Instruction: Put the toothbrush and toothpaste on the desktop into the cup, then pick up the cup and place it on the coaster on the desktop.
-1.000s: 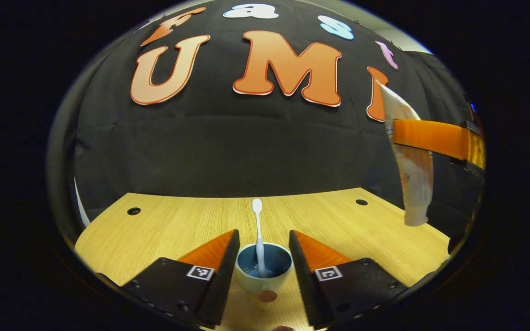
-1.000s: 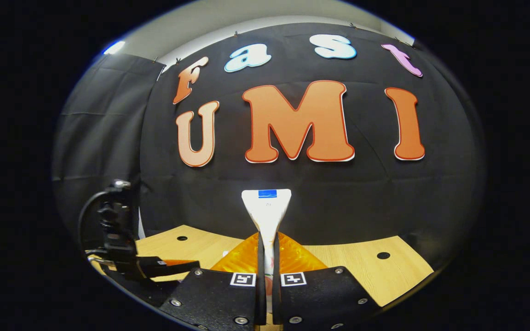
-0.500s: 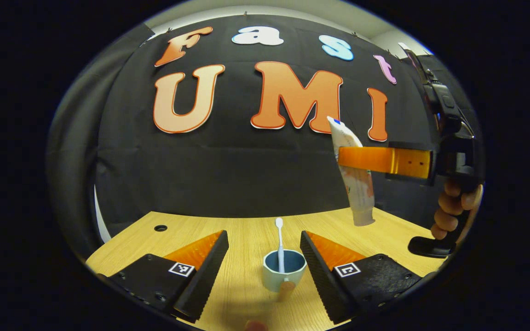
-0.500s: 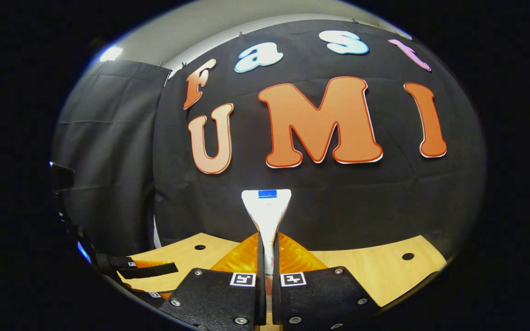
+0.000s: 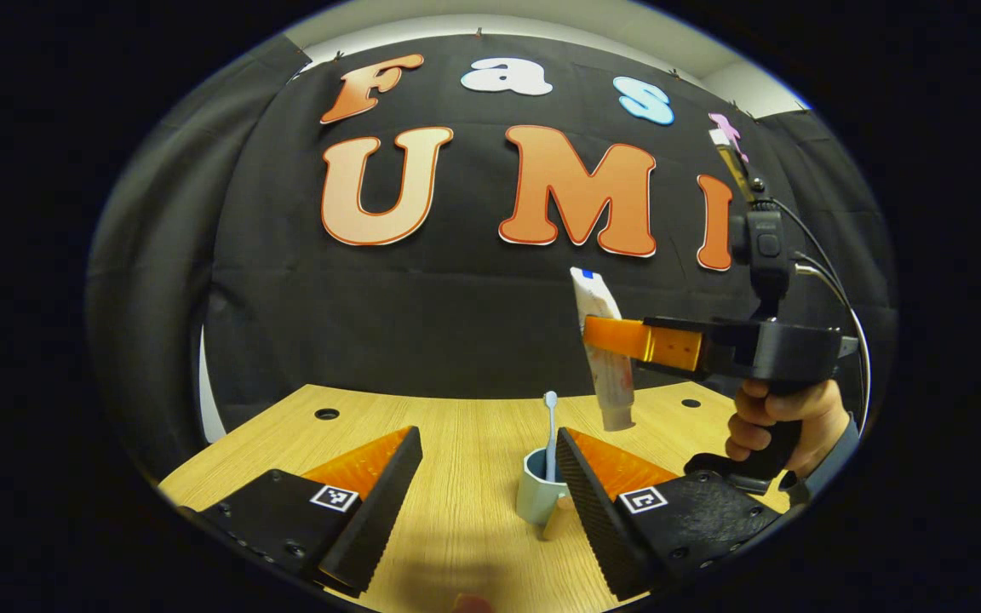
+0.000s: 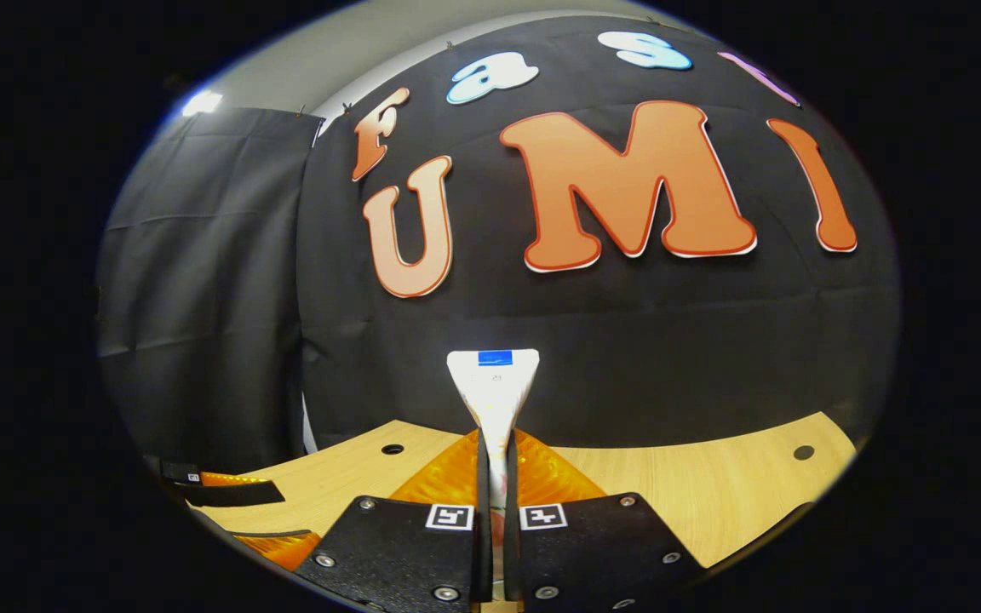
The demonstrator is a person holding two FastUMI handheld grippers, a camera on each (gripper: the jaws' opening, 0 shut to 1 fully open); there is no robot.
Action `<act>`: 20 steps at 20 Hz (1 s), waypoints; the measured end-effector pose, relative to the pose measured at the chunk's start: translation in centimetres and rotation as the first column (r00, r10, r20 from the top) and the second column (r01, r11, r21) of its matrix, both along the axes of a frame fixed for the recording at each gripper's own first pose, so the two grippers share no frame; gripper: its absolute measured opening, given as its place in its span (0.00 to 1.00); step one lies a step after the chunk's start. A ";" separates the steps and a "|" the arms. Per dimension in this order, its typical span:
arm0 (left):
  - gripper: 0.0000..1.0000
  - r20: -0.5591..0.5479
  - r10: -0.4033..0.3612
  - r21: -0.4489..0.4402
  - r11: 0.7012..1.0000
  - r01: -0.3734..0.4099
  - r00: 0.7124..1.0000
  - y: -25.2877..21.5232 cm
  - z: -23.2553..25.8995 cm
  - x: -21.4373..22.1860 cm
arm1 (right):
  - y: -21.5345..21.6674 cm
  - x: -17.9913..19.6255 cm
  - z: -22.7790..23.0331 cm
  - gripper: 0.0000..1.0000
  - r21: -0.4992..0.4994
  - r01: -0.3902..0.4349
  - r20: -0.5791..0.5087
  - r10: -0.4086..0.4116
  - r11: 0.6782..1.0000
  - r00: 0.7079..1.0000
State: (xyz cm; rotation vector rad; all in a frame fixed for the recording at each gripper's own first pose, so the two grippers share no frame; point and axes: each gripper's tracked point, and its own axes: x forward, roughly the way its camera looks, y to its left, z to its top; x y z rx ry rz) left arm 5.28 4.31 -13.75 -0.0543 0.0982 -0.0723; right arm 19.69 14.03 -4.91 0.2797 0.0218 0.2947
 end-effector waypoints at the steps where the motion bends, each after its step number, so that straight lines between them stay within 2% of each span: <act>1: 0.95 0.000 0.003 -0.003 1.000 -0.003 1.000 0.2 0.0 -0.2 | 0.6 0.2 -0.3 0.05 -0.006 -0.009 0.005 0.009 1.000 1.000; 9: 0.95 -0.044 0.038 -0.005 0.999 -0.039 0.998 2.2 -0.6 -1.5 | 4.4 1.7 -4.7 0.06 -0.018 -0.060 -0.028 0.059 0.998 0.998; 17: 0.96 -0.111 0.036 -0.013 0.999 -0.038 0.993 2.2 -3.1 -1.4 | 4.7 2.3 -9.4 0.06 -0.069 -0.046 -0.103 0.038 0.997 0.994; 20: 0.96 -0.136 0.031 -0.022 0.999 -0.034 0.990 1.8 -3.9 -1.4 | 4.3 1.4 -10.1 0.10 -0.088 -0.054 -0.128 0.043 0.995 0.991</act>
